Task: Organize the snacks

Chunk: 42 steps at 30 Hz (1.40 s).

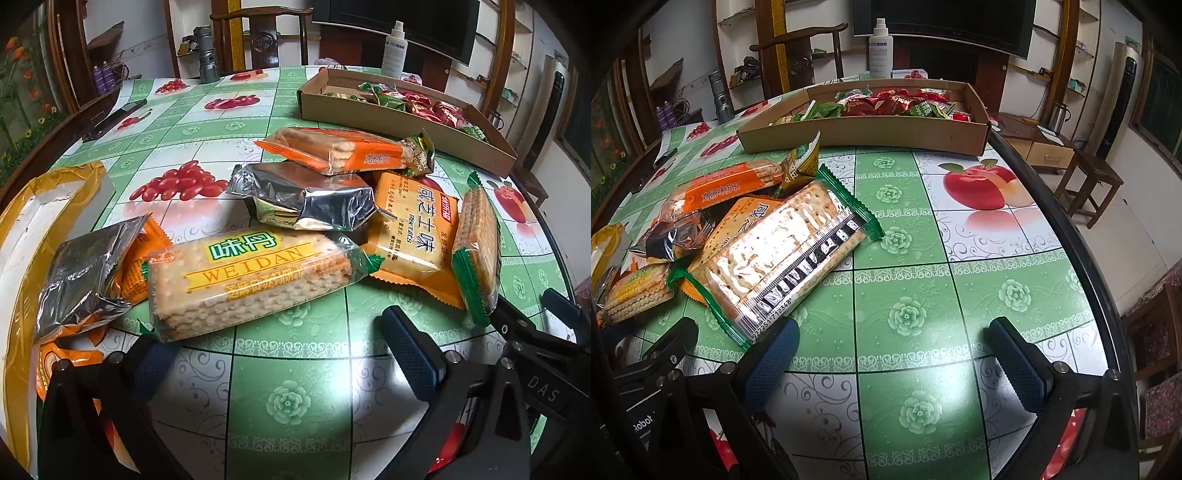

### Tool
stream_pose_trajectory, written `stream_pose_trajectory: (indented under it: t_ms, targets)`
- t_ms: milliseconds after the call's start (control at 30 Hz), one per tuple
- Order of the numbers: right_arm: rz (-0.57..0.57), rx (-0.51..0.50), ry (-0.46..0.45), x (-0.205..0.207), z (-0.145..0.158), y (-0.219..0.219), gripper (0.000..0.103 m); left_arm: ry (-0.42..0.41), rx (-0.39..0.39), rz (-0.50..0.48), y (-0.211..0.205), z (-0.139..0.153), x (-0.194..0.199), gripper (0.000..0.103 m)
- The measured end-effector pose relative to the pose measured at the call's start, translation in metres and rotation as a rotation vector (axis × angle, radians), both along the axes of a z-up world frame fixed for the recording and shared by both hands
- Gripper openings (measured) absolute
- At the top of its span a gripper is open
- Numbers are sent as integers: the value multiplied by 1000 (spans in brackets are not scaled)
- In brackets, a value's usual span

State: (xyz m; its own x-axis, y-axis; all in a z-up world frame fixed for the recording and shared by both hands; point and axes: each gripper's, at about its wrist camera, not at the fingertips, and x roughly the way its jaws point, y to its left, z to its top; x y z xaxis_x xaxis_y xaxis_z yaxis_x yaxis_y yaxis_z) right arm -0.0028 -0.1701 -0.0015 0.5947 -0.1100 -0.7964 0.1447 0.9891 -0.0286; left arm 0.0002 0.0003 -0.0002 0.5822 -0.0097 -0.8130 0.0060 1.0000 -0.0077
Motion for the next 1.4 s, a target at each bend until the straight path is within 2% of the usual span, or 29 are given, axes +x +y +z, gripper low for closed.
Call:
stream_pose_trajectory:
  t_ms: [1267,1400]
  targets:
    - [-1,0,0,0,0,0,103,-5,9,0,0,0,0,103]
    - [-29,5,-1,1,-2,-1,103,-5,9,0,0,0,0,103]
